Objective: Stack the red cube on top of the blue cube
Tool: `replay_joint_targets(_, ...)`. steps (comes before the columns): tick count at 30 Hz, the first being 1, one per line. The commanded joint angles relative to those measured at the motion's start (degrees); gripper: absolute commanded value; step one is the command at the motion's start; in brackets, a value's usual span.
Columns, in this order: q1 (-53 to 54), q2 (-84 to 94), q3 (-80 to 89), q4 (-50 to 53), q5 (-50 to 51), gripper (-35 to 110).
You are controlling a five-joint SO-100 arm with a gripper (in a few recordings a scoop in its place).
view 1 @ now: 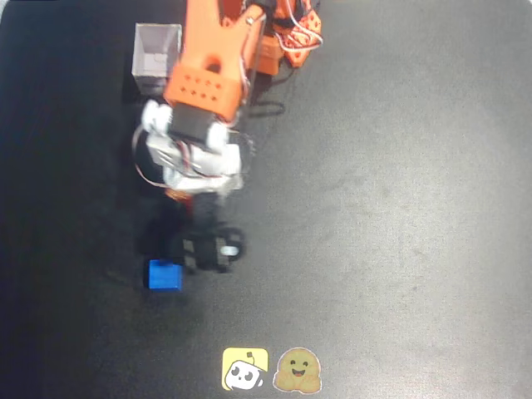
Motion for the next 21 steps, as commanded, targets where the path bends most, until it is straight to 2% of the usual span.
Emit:
replay_joint_targets(1, 2.0, 3.3, -4.1, -0.2, 3.3, 0)
replay_joint_targets(12, 9.2, -0.6, -7.8, 0.4, 5.3, 0)
replay_joint_targets(21, 8.6, -3.3, -13.4, 3.3, 5.9, 0)
